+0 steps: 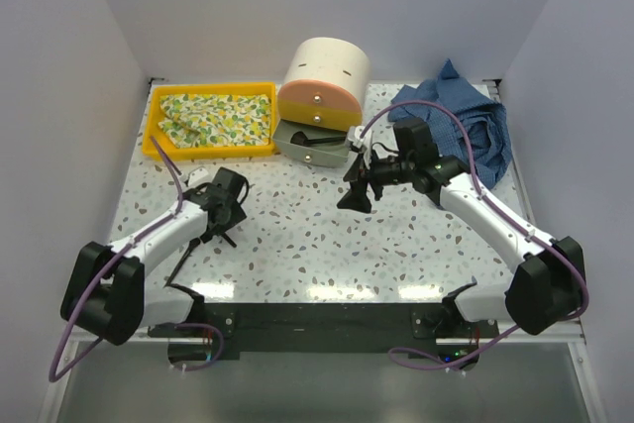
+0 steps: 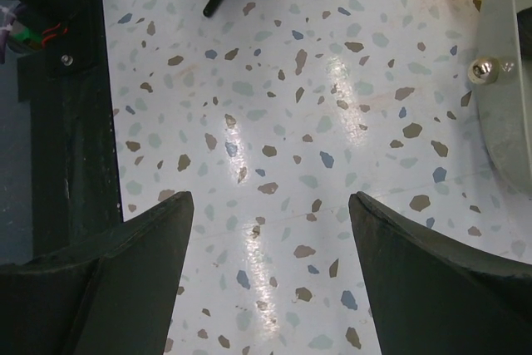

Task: Organize the makeup
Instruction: Pick up the makeup brush from the center of the board.

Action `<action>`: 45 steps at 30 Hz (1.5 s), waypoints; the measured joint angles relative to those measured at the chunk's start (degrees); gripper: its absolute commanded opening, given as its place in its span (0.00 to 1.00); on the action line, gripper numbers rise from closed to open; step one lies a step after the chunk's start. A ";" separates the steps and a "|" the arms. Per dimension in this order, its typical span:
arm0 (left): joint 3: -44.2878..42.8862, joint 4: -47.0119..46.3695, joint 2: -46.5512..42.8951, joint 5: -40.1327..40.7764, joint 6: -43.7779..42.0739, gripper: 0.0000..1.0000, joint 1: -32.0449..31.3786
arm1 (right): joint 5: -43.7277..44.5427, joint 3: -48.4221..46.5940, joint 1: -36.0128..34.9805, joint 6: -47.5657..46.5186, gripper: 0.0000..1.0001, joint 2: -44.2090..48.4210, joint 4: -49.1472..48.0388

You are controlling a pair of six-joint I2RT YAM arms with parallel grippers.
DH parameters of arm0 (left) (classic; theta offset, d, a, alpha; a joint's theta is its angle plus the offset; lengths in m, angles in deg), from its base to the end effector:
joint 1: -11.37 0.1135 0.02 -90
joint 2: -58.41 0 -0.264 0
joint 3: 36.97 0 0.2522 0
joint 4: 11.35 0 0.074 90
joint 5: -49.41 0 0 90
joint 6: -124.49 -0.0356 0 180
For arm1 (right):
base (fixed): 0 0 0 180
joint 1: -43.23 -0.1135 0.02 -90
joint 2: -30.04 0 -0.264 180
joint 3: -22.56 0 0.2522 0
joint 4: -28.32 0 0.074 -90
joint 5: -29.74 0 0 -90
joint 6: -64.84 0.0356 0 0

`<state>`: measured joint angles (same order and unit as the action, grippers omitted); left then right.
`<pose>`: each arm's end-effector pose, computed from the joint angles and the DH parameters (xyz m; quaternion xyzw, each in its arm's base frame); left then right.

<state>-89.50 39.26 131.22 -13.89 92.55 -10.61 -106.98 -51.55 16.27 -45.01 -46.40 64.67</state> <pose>0.2037 -0.0650 0.1783 -0.3336 0.9004 0.0705 0.2701 0.2440 0.1532 0.2984 -0.4863 0.6912 0.3814 0.3746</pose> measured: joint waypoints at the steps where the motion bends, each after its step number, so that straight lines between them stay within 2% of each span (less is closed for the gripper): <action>1: -0.55 -0.26 1.20 0.11 -0.02 0.67 0.42 | -0.20 0.02 0.04 0.00 0.80 0.04 -0.02; 5: -1.09 -1.38 4.92 0.24 -0.07 0.62 1.97 | -0.76 0.20 0.35 0.13 0.80 0.07 -0.22; 8: -0.83 -2.27 5.88 0.02 -0.13 0.53 2.89 | -0.83 0.39 0.42 0.33 0.80 0.09 -0.33; 9: -0.59 -2.73 5.88 -0.11 -0.15 0.47 3.23 | -0.85 0.44 0.42 0.35 0.80 0.13 -0.35; 13: 1.07 -5.46 5.81 -1.55 -0.66 0.38 5.46 | -0.92 0.52 0.59 0.37 0.80 0.35 -0.35; 15: 1.22 -6.21 5.79 -1.90 -0.96 0.36 6.58 | -1.03 0.55 0.76 0.39 0.80 0.63 -0.37; 17: 1.25 -6.88 5.81 -2.32 -1.38 0.28 7.54 | -1.09 0.55 1.05 0.42 0.80 0.90 -0.39; 18: 1.27 -7.17 5.84 -2.49 -1.68 0.18 7.87 | -1.14 0.55 1.14 0.42 0.80 0.96 -0.39; 21: 1.31 -7.93 5.92 -3.04 -2.14 0.00 8.68 | -1.40 0.61 1.40 0.50 0.80 1.11 -0.37; 28: 2.10 -9.60 4.52 -6.47 -4.22 0.00 9.44 | -2.34 0.61 1.75 0.72 0.80 1.22 -0.39; 33: 4.81 -9.42 -1.86 -13.20 -7.21 0.00 9.44 | -2.36 0.61 2.03 0.76 0.80 1.22 -0.39; 41: 4.92 -12.85 -12.81 -28.17 -16.70 0.00 9.42 | -2.54 0.61 2.51 0.76 0.80 1.22 -0.39; 45: 4.74 -16.87 -13.90 -37.62 -22.23 0.00 9.09 | -2.62 0.61 2.71 0.76 0.80 1.22 -0.39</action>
<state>-84.75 22.38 117.32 -51.51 70.32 -1.52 -109.60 -50.94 18.98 -44.25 -45.18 64.27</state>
